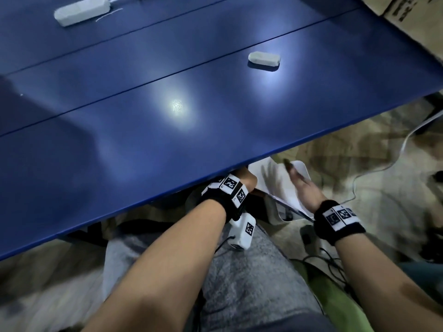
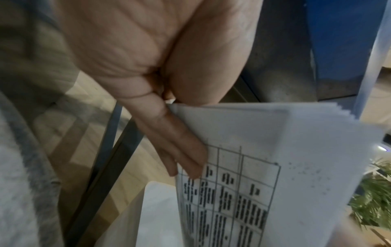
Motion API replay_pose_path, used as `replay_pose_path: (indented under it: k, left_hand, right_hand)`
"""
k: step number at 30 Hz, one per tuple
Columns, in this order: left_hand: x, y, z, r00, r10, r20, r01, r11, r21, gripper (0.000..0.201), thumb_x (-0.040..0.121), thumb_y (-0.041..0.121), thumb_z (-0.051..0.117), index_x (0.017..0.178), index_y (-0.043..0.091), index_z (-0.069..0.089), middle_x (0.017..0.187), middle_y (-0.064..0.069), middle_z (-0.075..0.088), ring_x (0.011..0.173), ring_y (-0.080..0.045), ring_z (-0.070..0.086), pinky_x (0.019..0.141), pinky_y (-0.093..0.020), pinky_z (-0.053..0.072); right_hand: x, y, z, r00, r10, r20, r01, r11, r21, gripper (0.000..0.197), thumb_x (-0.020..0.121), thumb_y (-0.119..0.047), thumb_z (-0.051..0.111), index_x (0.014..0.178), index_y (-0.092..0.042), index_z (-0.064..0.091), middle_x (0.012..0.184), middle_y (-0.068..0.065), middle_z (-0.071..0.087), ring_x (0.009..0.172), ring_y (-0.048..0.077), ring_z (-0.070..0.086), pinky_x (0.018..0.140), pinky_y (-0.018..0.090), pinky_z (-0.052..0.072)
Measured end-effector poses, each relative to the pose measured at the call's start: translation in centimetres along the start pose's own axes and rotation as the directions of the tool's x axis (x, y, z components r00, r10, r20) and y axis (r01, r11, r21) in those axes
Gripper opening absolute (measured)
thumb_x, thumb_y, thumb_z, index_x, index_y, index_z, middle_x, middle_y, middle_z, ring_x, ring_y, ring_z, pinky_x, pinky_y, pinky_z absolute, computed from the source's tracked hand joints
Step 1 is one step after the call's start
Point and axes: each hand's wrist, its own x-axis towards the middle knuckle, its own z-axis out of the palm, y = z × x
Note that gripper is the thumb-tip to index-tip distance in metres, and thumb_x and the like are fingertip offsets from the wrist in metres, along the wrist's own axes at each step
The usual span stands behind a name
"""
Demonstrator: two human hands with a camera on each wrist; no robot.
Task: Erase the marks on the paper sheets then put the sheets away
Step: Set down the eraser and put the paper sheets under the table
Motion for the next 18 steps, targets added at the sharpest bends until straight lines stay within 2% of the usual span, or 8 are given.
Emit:
replay_pose_path:
  k: [2,5,7,9,11,13,16,18]
  left_hand:
    - [-0.1,0.5,0.1,1.000,0.013,-0.012,-0.013,1.000,-0.012,0.026,0.096,0.022,0.049,0.116,0.010,0.060,0.127,-0.013,0.061,0.118,-0.030,0.057,0.094,-0.030,0.044]
    - [-0.1,0.5,-0.2,1.000,0.029,-0.008,-0.028,1.000,0.008,0.030,0.094,0.023,0.052,0.120,0.009,0.058,0.130,-0.013,0.059,0.119,-0.030,0.056,0.097,-0.030,0.044]
    - [-0.1,0.0,-0.3,1.000,0.031,0.002,-0.031,0.999,0.009,0.014,0.091,0.027,0.057,0.101,0.017,0.058,0.123,-0.010,0.063,0.112,-0.029,0.060,0.091,-0.028,0.044]
    - [0.0,-0.6,-0.4,0.999,0.035,-0.015,-0.034,0.999,0.032,0.014,0.088,0.030,0.058,0.093,0.019,0.051,0.119,-0.008,0.064,0.109,-0.029,0.059,0.087,-0.027,0.041]
    - [0.0,-1.1,-0.5,0.998,0.055,-0.030,-0.055,0.998,0.026,0.014,0.090,0.027,0.058,0.098,0.019,0.049,0.116,-0.008,0.060,0.107,-0.026,0.057,0.084,-0.023,0.036]
    - [0.1,-1.5,-0.7,0.997,0.073,-0.027,-0.072,0.997,0.028,0.025,0.092,0.023,0.058,0.115,0.015,0.054,0.122,-0.010,0.057,0.112,-0.025,0.054,0.084,-0.021,0.032]
    - [-0.5,-2.2,-1.1,0.996,0.069,-0.059,-0.066,0.997,0.040,0.046,0.092,0.028,0.060,0.132,0.009,0.049,0.140,-0.010,0.051,0.126,-0.027,0.049,0.094,-0.023,0.035]
    - [-1.0,-2.8,-1.6,0.995,0.059,-0.082,-0.057,0.998,0.030,0.053,0.094,0.033,0.059,0.138,0.007,0.045,0.147,-0.011,0.045,0.132,-0.027,0.045,0.103,-0.026,0.033]
  right_hand:
    - [-1.2,-2.2,2.3,0.986,-0.138,0.094,0.107,0.953,0.283,0.049,0.101,-0.036,0.038,0.143,-0.011,0.041,0.143,-0.001,0.044,0.131,0.007,0.042,0.107,0.018,0.032]
    - [0.4,-0.9,4.2,0.955,-0.084,0.286,0.092,0.996,-0.015,0.055,0.100,-0.048,0.026,0.150,-0.026,0.023,0.154,-0.012,0.025,0.142,0.002,0.021,0.120,0.026,0.013]
    - [2.5,2.1,2.9,0.939,0.192,0.287,-0.126,0.964,-0.233,0.053,0.101,-0.050,0.023,0.149,-0.026,0.027,0.154,-0.007,0.025,0.141,0.007,0.025,0.119,0.028,0.015]
    - [3.5,5.4,0.8,0.889,0.432,0.151,-0.297,0.795,-0.529,0.053,0.100,-0.053,0.021,0.136,-0.020,0.043,0.151,0.015,0.037,0.132,0.022,0.041,0.110,0.030,0.026]
    - [3.8,7.0,-1.0,0.898,0.427,-0.105,-0.395,0.679,-0.619,0.069,0.096,-0.058,0.022,0.134,-0.006,0.048,0.140,0.026,0.048,0.125,0.034,0.050,0.104,0.035,0.036]
    - [4.2,6.3,-2.6,0.907,0.340,-0.250,-0.421,0.761,-0.494,0.074,0.091,-0.063,0.031,0.123,-0.001,0.056,0.123,0.028,0.059,0.111,0.038,0.058,0.093,0.041,0.044]
    - [4.8,5.3,-4.0,0.933,0.233,-0.274,-0.310,0.908,-0.283,0.053,0.076,-0.060,0.052,0.099,-0.014,0.063,0.105,0.023,0.067,0.085,0.032,0.063,0.083,0.051,0.054]
    - [4.5,3.6,-3.8,0.901,0.264,-0.345,-0.325,0.937,-0.132,0.042,0.075,-0.046,0.062,0.098,-0.011,0.066,0.100,0.020,0.068,0.087,0.029,0.063,0.080,0.040,0.051]
